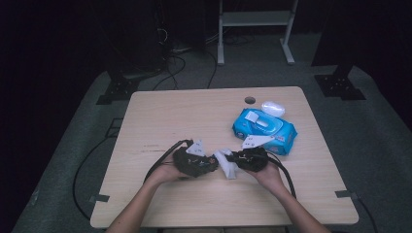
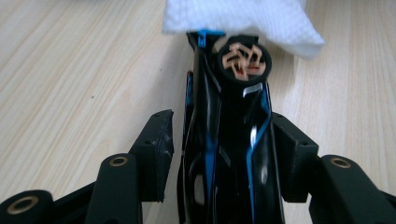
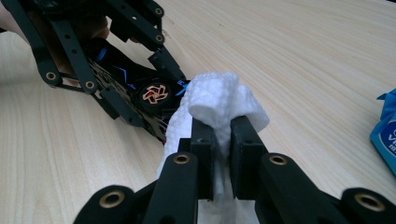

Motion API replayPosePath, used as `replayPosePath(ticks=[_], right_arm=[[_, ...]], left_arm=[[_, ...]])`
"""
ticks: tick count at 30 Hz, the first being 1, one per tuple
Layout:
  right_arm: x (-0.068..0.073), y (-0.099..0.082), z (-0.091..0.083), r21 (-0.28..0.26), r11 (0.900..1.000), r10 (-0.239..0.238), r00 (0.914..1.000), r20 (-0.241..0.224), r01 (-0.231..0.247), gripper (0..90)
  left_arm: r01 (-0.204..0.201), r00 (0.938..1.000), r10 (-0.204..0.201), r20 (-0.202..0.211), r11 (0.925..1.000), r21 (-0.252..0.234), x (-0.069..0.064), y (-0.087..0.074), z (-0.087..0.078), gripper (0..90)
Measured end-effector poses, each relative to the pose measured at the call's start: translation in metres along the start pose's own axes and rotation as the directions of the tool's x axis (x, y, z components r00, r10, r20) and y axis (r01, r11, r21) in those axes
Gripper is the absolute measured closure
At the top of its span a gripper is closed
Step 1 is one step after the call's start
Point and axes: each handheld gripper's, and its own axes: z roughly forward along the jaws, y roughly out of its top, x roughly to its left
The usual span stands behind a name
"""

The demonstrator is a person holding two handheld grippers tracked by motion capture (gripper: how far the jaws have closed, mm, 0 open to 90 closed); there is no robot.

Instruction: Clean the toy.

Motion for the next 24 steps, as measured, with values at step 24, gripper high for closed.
replayPosePath(ticks=[24], right_arm=[[0.014,0.025,-0.032,-0.182,0.9833,-0.018,0.9973,-0.071,0.005,81.1]], left_arm=[[-0.052,0.9984,0.046,-0.035,0.9740,-0.220,-0.019,0.020,-0.020,57.3]])
